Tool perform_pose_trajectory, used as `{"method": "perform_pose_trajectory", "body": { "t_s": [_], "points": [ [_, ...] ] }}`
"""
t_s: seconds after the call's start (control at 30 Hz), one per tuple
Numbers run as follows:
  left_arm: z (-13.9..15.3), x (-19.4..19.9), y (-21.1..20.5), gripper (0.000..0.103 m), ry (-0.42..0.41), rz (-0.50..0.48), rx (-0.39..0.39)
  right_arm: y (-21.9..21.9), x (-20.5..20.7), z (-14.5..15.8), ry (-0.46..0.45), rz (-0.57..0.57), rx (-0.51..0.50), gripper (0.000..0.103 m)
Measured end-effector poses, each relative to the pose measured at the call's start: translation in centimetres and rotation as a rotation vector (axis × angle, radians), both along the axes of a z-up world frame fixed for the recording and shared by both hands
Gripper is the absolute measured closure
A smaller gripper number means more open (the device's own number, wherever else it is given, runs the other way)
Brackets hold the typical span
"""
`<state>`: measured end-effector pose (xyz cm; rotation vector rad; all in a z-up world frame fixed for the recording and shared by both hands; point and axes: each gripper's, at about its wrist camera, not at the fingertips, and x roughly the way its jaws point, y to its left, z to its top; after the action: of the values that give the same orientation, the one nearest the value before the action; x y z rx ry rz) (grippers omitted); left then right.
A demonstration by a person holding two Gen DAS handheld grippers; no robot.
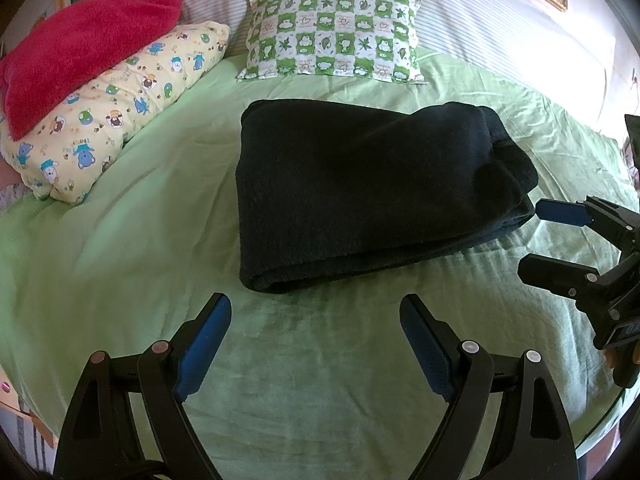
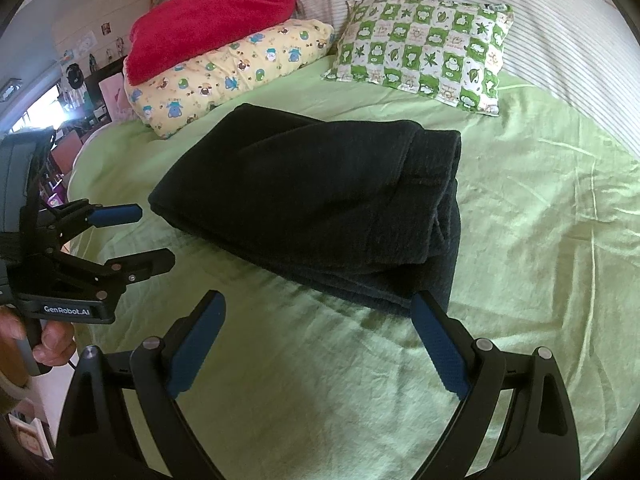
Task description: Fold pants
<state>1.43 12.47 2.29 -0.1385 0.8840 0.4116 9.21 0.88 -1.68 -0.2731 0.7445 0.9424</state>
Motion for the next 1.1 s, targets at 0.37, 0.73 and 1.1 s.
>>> {"method": "perform_pose_trajectory", "body": {
  "t_s": [0.37, 0.73, 1.1],
  "points": [
    [0.4, 0.0, 0.0, 0.016, -0.004, -0.002, 0.009, -0.3, 0.2, 0.7, -0.01, -0.004, 0.012, 0.009],
    [0.7, 0.0, 0.1, 0.016, -0.004, 0.001, 0.018, -0.3, 0.1, 1.2, -0.017, 0.0, 0.018, 0.009],
    [1.1, 0.0, 0.5, 0.018, -0.034, 0.005, -0.013, -0.5, 0.0, 1.6, -0.032, -0.005, 0.034, 0.009]
  ]
}}
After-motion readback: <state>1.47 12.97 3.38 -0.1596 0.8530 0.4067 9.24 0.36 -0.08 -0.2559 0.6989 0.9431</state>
